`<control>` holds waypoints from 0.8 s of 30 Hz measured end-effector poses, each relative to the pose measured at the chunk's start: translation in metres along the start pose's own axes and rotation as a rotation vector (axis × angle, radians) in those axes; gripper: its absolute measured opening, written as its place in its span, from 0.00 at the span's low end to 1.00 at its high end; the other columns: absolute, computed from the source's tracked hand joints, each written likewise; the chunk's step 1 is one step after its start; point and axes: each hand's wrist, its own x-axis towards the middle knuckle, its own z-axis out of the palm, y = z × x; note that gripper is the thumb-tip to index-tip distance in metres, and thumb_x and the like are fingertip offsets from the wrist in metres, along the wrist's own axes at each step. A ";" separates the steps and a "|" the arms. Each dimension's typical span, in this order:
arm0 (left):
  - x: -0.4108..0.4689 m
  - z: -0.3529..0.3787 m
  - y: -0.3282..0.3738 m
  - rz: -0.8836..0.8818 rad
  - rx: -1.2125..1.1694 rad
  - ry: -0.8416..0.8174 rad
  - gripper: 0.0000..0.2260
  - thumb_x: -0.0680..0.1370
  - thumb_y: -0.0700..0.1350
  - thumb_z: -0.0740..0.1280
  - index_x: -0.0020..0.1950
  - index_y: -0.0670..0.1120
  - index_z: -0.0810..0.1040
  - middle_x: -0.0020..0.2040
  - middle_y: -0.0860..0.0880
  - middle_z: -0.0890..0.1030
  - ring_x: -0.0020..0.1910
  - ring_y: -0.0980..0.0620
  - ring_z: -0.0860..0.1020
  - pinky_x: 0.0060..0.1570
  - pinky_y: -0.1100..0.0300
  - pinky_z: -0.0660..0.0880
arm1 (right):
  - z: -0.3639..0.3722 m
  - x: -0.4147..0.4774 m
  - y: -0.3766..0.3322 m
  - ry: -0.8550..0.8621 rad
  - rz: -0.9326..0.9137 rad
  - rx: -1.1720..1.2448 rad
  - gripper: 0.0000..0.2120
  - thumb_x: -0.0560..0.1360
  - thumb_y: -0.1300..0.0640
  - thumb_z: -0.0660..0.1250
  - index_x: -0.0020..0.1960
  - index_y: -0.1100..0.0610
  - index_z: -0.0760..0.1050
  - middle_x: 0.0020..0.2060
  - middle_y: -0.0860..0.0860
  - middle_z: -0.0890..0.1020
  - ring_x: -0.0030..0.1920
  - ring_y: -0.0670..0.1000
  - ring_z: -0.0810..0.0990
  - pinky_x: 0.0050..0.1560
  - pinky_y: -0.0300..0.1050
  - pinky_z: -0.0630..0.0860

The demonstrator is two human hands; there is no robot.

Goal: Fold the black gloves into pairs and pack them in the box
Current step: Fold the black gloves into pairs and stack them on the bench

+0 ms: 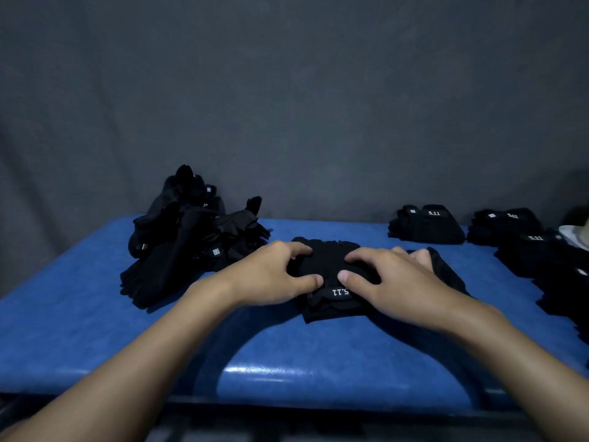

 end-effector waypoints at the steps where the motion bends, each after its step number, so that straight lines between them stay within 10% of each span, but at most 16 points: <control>1: 0.000 0.001 0.001 0.006 0.022 0.004 0.28 0.75 0.61 0.70 0.73 0.56 0.69 0.62 0.55 0.73 0.63 0.58 0.73 0.64 0.64 0.68 | 0.000 -0.001 0.001 0.005 -0.004 -0.003 0.23 0.76 0.32 0.55 0.64 0.41 0.72 0.49 0.39 0.77 0.61 0.46 0.68 0.61 0.46 0.56; 18: -0.008 0.007 0.002 0.060 0.021 0.041 0.25 0.76 0.59 0.69 0.71 0.56 0.71 0.63 0.55 0.67 0.61 0.59 0.71 0.65 0.65 0.65 | -0.010 -0.007 0.007 -0.067 0.068 0.271 0.17 0.73 0.39 0.69 0.58 0.46 0.79 0.32 0.43 0.78 0.41 0.41 0.79 0.59 0.45 0.60; 24: -0.008 0.006 0.000 0.076 0.008 0.063 0.22 0.77 0.58 0.68 0.70 0.56 0.73 0.63 0.55 0.68 0.62 0.59 0.72 0.67 0.64 0.65 | -0.009 -0.002 0.010 0.039 0.039 0.161 0.11 0.77 0.37 0.60 0.54 0.38 0.77 0.41 0.42 0.80 0.51 0.42 0.75 0.61 0.48 0.58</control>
